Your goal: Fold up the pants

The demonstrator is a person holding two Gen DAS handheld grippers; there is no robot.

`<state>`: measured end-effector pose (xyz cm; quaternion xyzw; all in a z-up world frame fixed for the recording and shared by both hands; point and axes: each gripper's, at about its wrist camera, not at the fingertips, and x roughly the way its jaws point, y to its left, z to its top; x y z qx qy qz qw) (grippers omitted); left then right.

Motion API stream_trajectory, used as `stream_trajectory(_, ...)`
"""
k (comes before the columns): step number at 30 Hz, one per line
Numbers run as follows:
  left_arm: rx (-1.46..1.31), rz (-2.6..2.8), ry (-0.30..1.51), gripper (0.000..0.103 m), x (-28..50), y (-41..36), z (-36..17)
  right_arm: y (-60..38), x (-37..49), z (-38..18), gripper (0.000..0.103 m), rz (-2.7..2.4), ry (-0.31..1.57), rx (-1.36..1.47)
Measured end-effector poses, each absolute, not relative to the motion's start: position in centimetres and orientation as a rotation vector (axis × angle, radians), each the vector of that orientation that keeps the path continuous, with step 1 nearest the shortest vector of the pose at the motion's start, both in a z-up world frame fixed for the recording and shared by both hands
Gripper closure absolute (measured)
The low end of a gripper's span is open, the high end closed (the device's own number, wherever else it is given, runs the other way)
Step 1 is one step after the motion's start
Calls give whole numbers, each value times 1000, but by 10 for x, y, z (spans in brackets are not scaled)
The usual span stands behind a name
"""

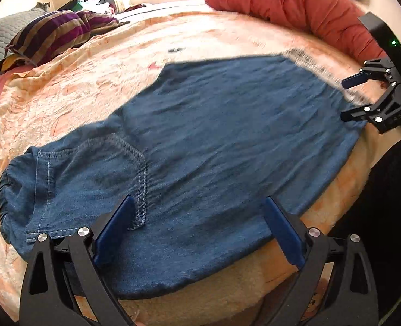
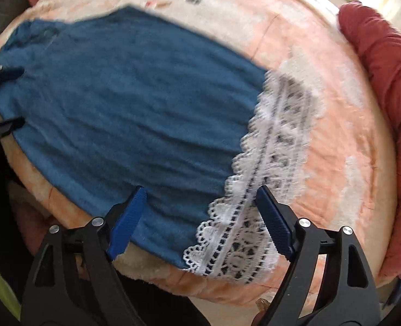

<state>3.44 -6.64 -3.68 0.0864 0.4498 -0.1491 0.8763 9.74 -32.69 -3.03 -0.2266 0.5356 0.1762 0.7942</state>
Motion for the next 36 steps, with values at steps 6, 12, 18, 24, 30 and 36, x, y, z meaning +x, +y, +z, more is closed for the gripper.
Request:
stream_trajectory(6,161,-359,779,7,21,-71,-8,-343,79,36,17,321,851,-186)
stream_trajectory(12,150,-372,776,6,26,-81,4,-348,61,54,14,318,769,-110)
stream_trajectory(18,176,-417,774,6,34,-108,23,-381,49,59,12,290,764,-73)
stream_trajectory(24,223,-493,787,6,58,-153,37,-427,38,51,12,229,784,4)
stream_trajectory(30,239,-538,844,6,89,-189,35,-453,31,38,12,204,815,69)
stream_trajectory(36,253,-549,864,6,112,-212,29,-450,43,27,12,230,856,66)
